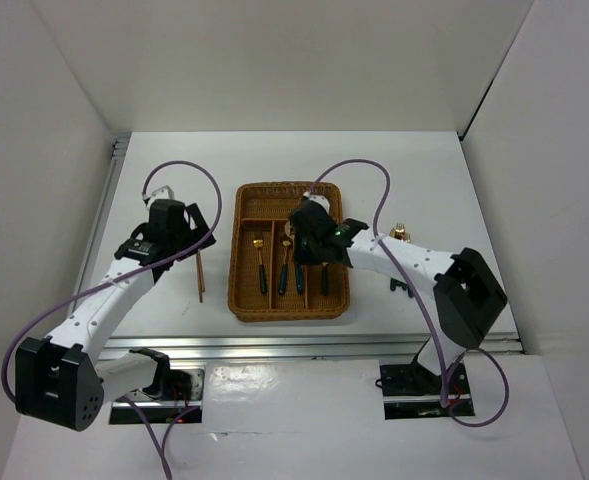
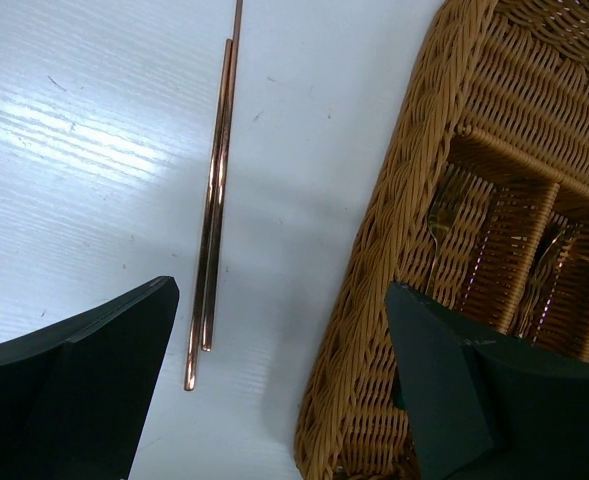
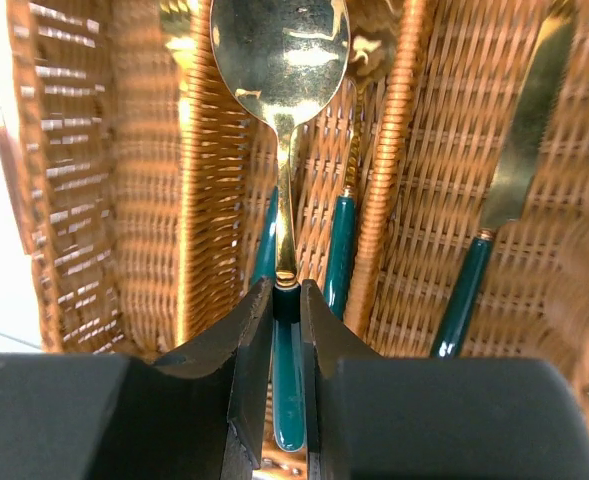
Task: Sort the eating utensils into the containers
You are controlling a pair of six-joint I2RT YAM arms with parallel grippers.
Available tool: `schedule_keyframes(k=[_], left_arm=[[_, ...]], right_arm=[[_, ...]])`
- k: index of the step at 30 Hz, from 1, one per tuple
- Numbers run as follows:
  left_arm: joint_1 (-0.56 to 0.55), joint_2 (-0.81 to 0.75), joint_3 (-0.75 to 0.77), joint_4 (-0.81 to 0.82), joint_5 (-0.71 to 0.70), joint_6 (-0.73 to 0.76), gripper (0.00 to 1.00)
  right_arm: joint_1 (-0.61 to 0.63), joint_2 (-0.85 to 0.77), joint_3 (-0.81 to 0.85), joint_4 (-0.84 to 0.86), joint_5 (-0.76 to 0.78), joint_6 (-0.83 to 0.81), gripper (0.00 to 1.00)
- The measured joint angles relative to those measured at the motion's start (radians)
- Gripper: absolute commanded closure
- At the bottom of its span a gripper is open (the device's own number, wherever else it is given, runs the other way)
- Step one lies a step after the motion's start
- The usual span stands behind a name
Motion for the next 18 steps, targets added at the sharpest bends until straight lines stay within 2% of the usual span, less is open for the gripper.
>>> schedule_keyframes(k=[7,12,18], left_arm=[[0.0,-0.009,-0.006,0.0,-0.001,0.0,0.0],[0.0,-0.017,-0.015,0.001,-0.001,0.0,0.0],[0.0,-0.017,-0.035,0.008,-0.002,0.0,0.0]], right_arm=[[0.0,0.088,0.002,0.006,-0.008,0.034,0.9],[0.0,0.089,0.002,0.013,-0.008,0.044,0.77],[0.0,0.089,0.002,0.034,-0.01,0.043,0.65]])
